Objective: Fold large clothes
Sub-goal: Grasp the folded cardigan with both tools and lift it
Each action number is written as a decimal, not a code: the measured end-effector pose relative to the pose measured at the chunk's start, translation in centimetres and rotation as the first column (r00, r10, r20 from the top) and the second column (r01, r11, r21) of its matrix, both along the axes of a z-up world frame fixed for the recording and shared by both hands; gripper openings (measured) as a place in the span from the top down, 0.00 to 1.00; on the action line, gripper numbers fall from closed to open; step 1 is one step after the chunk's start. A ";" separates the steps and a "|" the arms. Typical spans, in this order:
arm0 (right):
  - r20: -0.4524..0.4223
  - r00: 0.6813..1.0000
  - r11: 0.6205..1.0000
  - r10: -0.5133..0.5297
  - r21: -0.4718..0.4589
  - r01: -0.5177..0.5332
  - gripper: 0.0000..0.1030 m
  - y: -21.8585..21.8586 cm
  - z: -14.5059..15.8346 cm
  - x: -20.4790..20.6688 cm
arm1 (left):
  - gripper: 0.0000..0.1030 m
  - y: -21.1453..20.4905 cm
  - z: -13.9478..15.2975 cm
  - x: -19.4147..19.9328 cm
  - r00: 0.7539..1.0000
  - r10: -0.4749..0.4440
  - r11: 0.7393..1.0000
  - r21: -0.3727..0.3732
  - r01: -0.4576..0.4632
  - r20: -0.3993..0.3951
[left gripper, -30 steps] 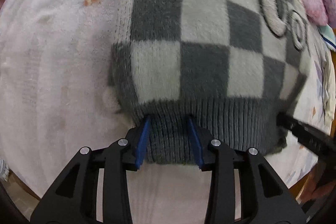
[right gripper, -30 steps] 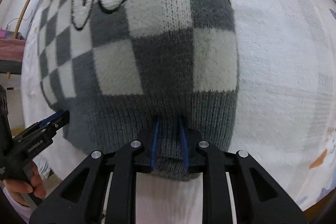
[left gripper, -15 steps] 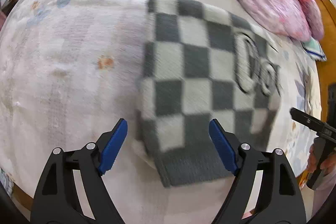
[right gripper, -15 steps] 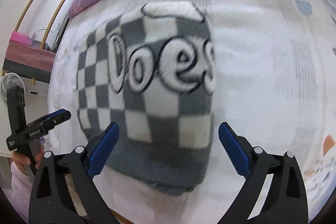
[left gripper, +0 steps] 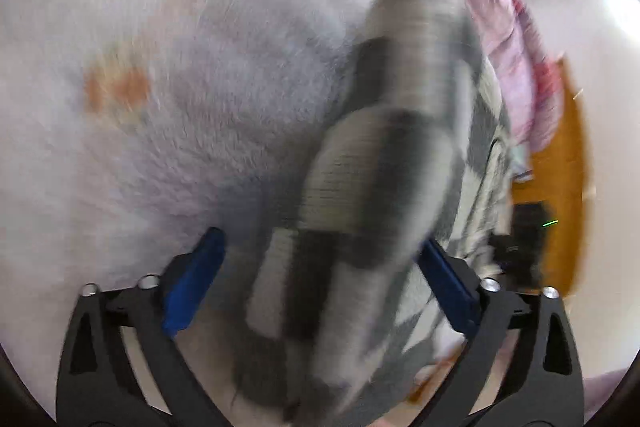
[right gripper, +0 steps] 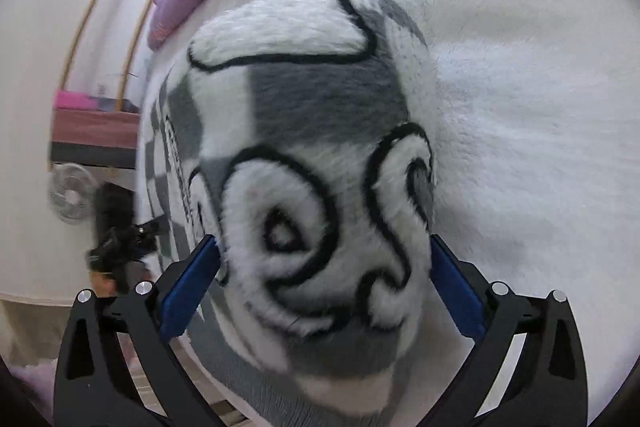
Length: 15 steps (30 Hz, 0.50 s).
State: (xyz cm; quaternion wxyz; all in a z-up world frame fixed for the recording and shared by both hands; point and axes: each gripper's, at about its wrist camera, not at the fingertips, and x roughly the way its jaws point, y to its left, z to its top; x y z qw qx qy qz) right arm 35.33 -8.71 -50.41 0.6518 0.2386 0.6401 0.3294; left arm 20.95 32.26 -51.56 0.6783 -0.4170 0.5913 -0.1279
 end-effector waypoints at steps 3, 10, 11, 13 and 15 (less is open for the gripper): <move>-0.132 0.991 0.977 -0.025 0.208 0.052 0.06 -1.0 -3.5 -0.2 | 0.05 0.9 -0.5 -0.2 1.000 -0.007 0.998 -0.062 0.008 0.019; -0.141 0.990 0.975 -0.017 0.218 0.048 0.06 -1.1 -3.4 -3.6 | 0.05 -2.6 -2.3 0.0 0.987 -0.160 0.965 -0.214 0.149 -0.033; -0.117 0.992 0.983 0.037 0.181 -0.016 0.06 -0.3 -3.1 -4.1 | 0.05 -2.4 -2.3 0.0 0.991 -0.129 0.972 -0.204 0.120 -0.033; -0.024 0.993 0.991 0.118 0.070 -0.116 0.06 1.2 -2.2 -4.7 | 0.13 -1.9 -2.4 -0.4 0.997 -0.050 0.984 -0.173 0.040 -0.054; -0.056 0.996 0.997 0.071 0.006 -0.071 0.13 1.5 -2.1 -4.4 | 0.33 -1.6 -1.3 -0.8 0.999 -0.027 0.996 -0.081 0.024 -0.044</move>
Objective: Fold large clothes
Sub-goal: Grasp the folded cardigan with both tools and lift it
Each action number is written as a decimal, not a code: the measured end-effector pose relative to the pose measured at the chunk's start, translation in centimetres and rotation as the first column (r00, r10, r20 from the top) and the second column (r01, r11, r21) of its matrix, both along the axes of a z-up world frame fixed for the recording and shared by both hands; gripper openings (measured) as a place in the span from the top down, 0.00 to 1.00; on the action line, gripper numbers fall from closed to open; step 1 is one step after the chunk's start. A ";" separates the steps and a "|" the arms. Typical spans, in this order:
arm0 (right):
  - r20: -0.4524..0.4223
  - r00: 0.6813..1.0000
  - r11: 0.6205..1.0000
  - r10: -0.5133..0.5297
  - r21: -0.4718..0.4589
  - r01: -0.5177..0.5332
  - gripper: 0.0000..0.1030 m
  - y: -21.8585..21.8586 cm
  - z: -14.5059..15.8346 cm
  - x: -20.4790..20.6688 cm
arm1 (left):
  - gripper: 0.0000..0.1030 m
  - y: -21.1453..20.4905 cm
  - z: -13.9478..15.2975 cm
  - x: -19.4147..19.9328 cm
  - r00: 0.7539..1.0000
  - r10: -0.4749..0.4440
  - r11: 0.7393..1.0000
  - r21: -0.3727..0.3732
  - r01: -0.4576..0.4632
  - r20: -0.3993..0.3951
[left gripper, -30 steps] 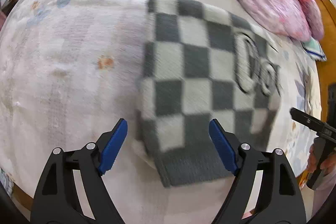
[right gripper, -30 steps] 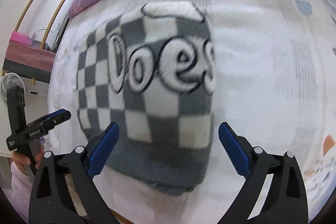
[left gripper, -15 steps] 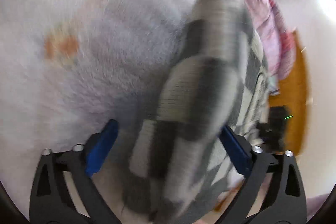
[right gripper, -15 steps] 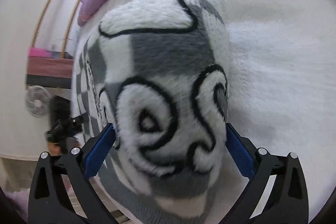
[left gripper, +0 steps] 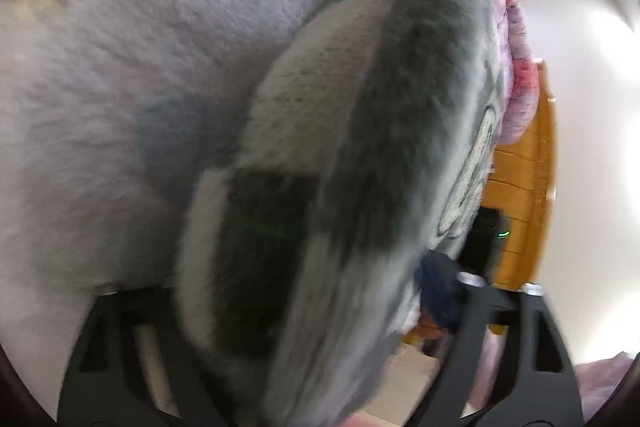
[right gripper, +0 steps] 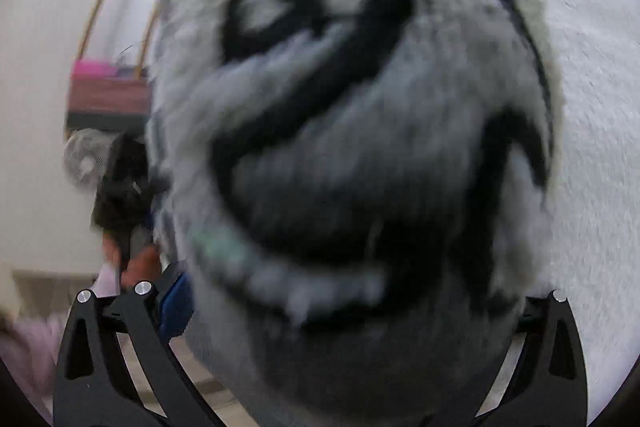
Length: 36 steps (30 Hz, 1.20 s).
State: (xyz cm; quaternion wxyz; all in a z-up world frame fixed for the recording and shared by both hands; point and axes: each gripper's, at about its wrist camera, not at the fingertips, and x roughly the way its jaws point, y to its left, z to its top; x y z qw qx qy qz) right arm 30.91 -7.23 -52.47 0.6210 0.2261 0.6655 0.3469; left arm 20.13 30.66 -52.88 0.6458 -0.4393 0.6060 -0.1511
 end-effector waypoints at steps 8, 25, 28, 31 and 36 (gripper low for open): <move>0.090 0.994 0.995 -0.056 -0.077 0.063 0.50 -2.0 6.4 -2.2 | 0.59 -1.1 7.4 -1.7 0.995 -0.015 0.979 0.203 -0.005 0.094; 0.209 0.977 0.997 -0.049 -0.048 0.060 0.53 -6.5 19.0 -8.1 | 0.59 -10.7 25.6 -9.9 0.989 0.034 0.966 0.251 -0.070 0.146; 0.236 0.970 0.996 -0.061 -0.043 0.073 0.53 -8.5 20.7 -9.4 | 0.59 -12.9 27.9 -11.8 0.985 0.028 0.965 0.251 -0.070 0.168; 0.245 0.965 0.994 -0.091 -0.032 0.102 0.53 -9.8 22.0 -10.1 | 0.59 -16.5 29.5 -10.8 0.984 0.009 0.964 0.260 -0.056 0.176; 0.274 0.948 0.985 -0.159 -0.017 0.171 0.53 -15.5 23.8 -12.2 | 0.59 -22.6 31.7 -10.3 0.977 -0.064 0.961 0.277 0.006 0.201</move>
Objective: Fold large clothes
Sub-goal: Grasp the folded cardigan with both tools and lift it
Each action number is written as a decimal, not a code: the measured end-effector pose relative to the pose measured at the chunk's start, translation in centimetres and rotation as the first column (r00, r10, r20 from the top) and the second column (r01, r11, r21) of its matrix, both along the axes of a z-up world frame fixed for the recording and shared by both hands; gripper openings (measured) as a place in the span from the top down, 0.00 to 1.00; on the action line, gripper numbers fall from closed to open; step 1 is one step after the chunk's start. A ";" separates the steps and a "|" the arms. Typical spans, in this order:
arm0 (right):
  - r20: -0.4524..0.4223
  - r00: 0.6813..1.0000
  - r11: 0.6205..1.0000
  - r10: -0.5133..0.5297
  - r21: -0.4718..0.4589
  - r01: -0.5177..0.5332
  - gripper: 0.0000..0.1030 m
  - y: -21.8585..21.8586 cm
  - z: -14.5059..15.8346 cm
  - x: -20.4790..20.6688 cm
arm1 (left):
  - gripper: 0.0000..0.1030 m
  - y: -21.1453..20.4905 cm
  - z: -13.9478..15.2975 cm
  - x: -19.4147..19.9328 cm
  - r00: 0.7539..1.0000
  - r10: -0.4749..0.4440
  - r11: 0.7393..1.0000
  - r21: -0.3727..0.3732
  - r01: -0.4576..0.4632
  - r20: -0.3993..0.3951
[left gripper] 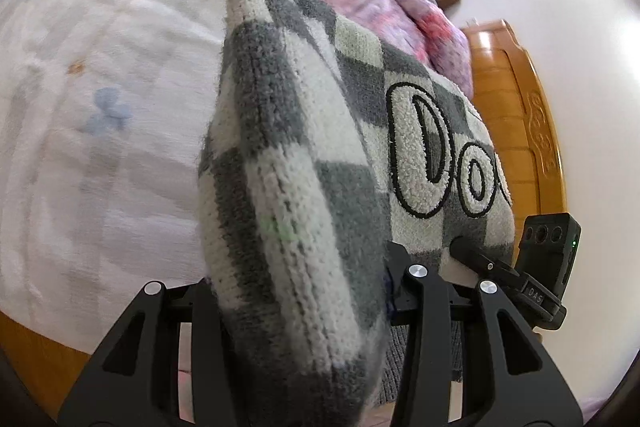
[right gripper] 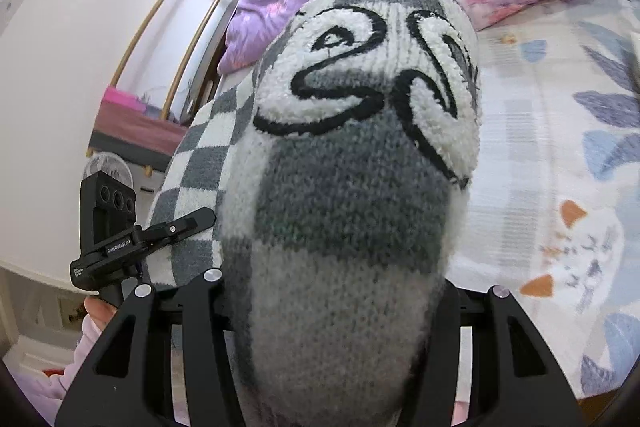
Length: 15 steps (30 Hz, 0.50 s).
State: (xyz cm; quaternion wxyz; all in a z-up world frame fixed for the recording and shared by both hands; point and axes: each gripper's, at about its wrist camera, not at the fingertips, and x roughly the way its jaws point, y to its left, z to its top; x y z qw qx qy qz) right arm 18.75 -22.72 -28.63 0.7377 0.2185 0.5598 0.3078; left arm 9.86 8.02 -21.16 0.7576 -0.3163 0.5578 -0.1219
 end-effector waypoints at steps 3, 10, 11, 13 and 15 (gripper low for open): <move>0.023 0.999 0.999 -0.049 -0.003 0.049 0.53 -4.1 0.7 -1.1 | 0.59 -3.5 0.5 0.9 0.999 -0.036 0.999 0.006 0.036 0.016; 0.043 0.988 0.989 -0.146 -0.003 0.146 0.53 -13.2 0.9 -0.7 | 0.59 -14.5 0.0 4.9 0.990 -0.136 0.991 0.000 0.136 0.031; 0.039 0.986 0.987 -0.160 -0.001 0.160 0.53 -14.9 0.7 -0.2 | 0.59 -16.0 -0.2 5.6 0.989 -0.147 0.989 0.002 0.147 0.030; 0.034 0.983 0.983 -0.181 -0.004 0.181 0.53 -17.6 0.5 0.4 | 0.59 -19.3 -0.8 7.2 0.985 -0.171 0.985 0.005 0.170 0.027; 0.033 0.980 0.980 -0.198 -0.009 0.199 0.53 -20.8 0.3 1.4 | 0.59 -22.4 -1.6 9.1 0.982 -0.190 0.982 0.000 0.190 0.023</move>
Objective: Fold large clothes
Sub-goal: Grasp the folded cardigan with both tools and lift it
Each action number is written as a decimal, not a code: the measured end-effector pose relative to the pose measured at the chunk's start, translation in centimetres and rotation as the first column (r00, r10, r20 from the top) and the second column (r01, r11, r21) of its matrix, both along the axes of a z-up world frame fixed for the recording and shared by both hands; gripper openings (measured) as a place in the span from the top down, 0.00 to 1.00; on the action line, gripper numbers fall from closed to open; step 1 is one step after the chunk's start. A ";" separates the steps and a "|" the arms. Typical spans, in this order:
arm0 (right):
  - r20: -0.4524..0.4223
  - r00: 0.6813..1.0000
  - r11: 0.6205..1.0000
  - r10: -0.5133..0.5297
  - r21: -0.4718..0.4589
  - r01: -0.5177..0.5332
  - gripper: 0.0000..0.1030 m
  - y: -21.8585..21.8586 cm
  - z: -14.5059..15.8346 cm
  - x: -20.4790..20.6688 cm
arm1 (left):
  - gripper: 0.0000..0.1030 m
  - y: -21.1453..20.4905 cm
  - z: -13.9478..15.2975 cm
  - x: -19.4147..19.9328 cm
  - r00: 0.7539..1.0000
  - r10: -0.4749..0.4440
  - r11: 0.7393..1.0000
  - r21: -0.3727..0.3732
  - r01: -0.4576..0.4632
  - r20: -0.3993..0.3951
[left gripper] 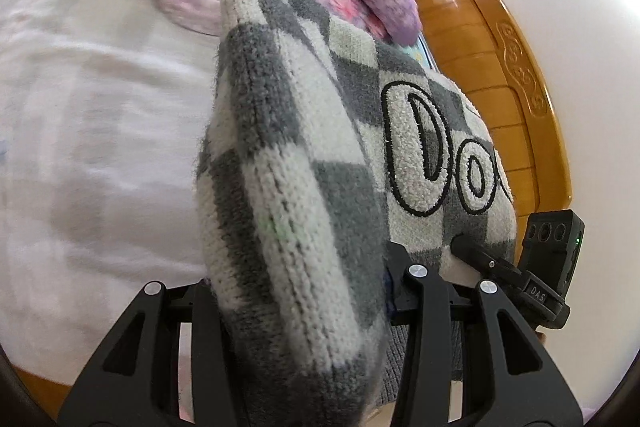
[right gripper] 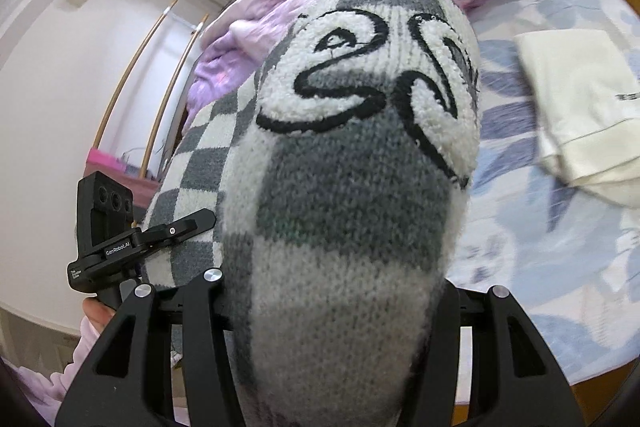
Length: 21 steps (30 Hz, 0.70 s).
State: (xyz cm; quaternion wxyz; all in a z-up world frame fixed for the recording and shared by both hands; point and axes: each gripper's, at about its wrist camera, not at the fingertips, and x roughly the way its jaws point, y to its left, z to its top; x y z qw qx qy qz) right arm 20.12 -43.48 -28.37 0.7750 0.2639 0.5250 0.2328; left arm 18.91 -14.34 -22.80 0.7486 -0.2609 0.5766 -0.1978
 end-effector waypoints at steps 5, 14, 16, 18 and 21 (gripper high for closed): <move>0.006 0.999 0.999 -0.040 0.005 0.040 0.53 -8.3 -0.9 3.3 | 0.59 -8.4 -2.4 5.5 0.999 -0.048 0.999 -0.009 0.048 0.003; 0.017 0.993 0.991 -0.118 0.061 0.117 0.53 -23.4 -7.3 11.5 | 0.59 -23.8 -8.5 17.1 0.986 -0.156 0.987 0.040 0.154 0.053; 0.015 0.990 0.989 -0.140 0.060 0.139 0.53 -26.1 -9.3 12.8 | 0.59 -27.6 -11.4 19.7 0.982 -0.181 0.983 0.035 0.180 0.055; -0.001 0.985 0.984 -0.172 0.041 0.172 0.52 -29.4 -11.9 13.7 | 0.59 -30.1 -14.0 21.2 0.979 -0.197 0.980 0.018 0.196 0.046; -0.061 0.975 0.977 -0.213 -0.010 0.212 0.51 -34.0 -16.3 14.0 | 0.59 -34.5 -18.9 22.4 0.971 -0.239 0.971 0.002 0.239 0.019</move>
